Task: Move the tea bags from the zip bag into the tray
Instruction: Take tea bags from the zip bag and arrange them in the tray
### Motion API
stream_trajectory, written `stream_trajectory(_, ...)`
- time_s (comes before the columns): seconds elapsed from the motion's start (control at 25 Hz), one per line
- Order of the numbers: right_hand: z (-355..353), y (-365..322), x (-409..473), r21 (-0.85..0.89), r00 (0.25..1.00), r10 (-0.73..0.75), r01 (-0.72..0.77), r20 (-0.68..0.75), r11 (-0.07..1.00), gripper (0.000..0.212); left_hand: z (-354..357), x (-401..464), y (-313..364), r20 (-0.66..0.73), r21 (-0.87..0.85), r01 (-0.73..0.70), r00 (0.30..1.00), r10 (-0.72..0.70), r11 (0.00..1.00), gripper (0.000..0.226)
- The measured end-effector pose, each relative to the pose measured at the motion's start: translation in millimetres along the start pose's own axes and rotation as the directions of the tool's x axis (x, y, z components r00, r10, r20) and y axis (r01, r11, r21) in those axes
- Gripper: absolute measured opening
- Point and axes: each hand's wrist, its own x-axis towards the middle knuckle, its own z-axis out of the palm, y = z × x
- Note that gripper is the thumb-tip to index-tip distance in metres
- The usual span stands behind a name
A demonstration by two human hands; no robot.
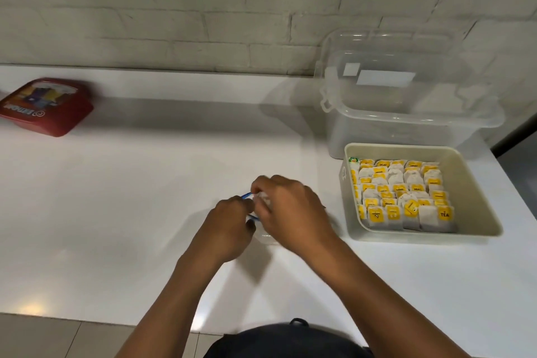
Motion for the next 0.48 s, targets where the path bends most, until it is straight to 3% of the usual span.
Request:
stream_trajectory(0.08,-4.9,16.7,1.2,0.339,0.989,0.145,-0.131,-0.016,0.932,0.010,-7.7,-7.8,-2.5,0.024,-0.155,0.012,1.000,-0.008,0.988,0.032)
stream_trajectory(0.2,-16.1,32.7,-1.6,0.723,0.950,0.279,-0.293,0.143,0.626,0.011,-14.9,-21.2,-1.6,-0.006,-0.316,0.047,0.999,-0.051,0.948,0.032)
stream_trajectory(0.28,-22.0,36.2,-8.4,0.819,0.933,0.282,-0.338,0.225,0.464,0.012,-19.0,-29.0,3.8,-0.121,-0.225,0.030,0.991,-0.059,0.974,0.032)
stream_trajectory(0.36,-24.3,39.4,-14.2,0.865,0.928,0.276,-0.342,0.250,0.367,0.013,-19.3,-33.0,9.6,-0.253,-0.124,-0.025,0.968,-0.007,0.992,0.030)
stream_trajectory(0.4,-24.9,40.4,-16.2,0.880,0.930,0.271,-0.335,0.250,0.337,0.014,-18.8,-34.3,14.4,-0.296,-0.169,-0.056,0.955,0.004,0.984,0.026)
stream_trajectory(0.48,-25.0,41.2,-19.2,0.896,0.936,0.246,-0.321,0.251,0.307,0.015,-16.1,-36.0,27.2,-0.290,-0.463,-0.098,0.956,-0.046,0.881,0.018)
